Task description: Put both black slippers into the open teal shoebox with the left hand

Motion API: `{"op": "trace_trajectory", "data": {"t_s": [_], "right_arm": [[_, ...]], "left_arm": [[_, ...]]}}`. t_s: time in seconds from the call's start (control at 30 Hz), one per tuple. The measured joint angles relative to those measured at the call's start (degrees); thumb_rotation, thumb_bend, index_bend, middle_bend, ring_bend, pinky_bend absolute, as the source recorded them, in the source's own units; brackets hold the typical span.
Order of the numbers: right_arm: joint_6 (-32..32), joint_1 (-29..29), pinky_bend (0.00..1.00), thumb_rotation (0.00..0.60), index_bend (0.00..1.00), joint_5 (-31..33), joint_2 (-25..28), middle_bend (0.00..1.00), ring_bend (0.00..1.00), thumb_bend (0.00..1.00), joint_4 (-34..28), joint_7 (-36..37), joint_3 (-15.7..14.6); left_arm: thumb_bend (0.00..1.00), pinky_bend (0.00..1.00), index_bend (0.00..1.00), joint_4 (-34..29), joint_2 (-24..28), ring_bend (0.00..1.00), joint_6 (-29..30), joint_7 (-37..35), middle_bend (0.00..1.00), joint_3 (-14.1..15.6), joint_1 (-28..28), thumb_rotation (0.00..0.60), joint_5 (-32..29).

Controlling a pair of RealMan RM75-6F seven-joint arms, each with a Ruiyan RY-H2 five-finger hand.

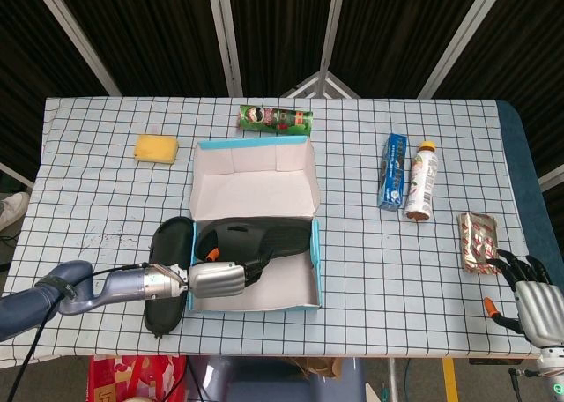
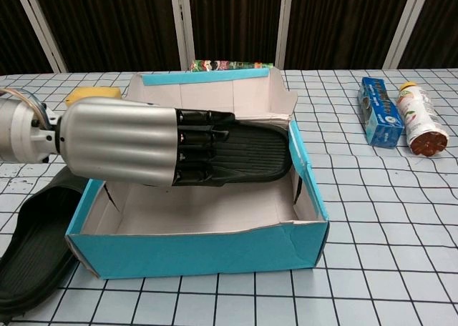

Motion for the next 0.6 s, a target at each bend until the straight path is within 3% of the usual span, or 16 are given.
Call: {"op": "trace_trajectory", "data": {"t_s": [0.6], "right_arm": [[-0.52, 0.18, 0.09, 0.6, 0.24, 0.25, -0.04, 0.16, 0.2, 0.36, 0.03, -0.19, -0.08]], "left_arm": [[0.37, 0.13, 0.57, 8.47, -6.35, 0.19, 0.57, -4.01, 0.57, 4.21, -0.54, 0.6, -3.82]]}}
